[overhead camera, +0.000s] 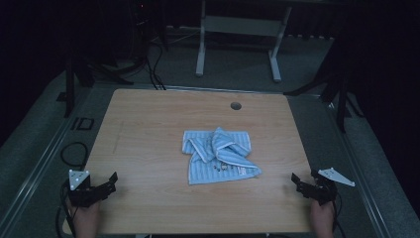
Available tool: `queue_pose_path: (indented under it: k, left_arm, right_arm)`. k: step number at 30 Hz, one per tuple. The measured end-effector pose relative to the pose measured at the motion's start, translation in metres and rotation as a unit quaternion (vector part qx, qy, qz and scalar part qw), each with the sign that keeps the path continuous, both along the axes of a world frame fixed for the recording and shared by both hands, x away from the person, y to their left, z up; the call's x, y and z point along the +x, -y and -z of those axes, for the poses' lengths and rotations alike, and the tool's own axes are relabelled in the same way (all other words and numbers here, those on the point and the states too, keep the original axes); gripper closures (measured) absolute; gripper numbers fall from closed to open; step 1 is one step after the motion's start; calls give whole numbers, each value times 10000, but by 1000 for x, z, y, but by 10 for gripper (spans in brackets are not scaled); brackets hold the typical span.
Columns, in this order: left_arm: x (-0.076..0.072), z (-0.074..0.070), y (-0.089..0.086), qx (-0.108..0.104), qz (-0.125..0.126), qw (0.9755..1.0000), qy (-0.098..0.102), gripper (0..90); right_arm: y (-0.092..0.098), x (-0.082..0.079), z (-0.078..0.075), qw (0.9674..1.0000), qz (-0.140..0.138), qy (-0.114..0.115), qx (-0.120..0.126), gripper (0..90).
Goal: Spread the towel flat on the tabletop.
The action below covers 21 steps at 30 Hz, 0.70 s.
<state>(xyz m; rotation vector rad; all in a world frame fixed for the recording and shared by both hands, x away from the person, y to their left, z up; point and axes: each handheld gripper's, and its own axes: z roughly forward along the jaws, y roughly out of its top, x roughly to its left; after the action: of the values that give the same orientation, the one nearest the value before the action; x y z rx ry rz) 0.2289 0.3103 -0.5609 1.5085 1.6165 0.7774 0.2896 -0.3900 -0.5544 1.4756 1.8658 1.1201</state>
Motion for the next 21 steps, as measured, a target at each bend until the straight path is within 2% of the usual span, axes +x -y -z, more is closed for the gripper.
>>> queue_pose_path:
  k: [4, 11, 14, 17, 18, 19, 21]
  left_arm:
    - [1, 1, -1, -88, 76, 9998, -166, 27]
    - [-2, 1, -1, -133, 69, 9997, -180, 26]
    - [-4, -3, 2, -233, 219, 9992, -235, 26]
    - [-3, -8, 7, -13, 366, 9988, -332, 26]
    - [-2, -10, 11, 60, 450, 9985, -320, 26]
    - [-1, -11, 13, 130, 544, 9977, -385, 26]
    - [2, -11, 19, 212, 712, 9963, -423, 26]
  right_arm:
    - [-1, 1, 0, 9999, -86, -67, -37, 126]
    - [-4, 0, 0, 9996, -204, -81, -163, 126]
    - [-5, 0, 1, 9993, -274, -174, -174, 125]
    - [-6, 1, 0, 9981, -462, -383, -139, 125]
    - [-7, 2, 0, 9978, -503, -432, -97, 125]
    - [-9, 2, -1, 9964, -657, -531, 21, 126]
    - [-15, 3, -4, 9946, -821, -637, -80, 125]
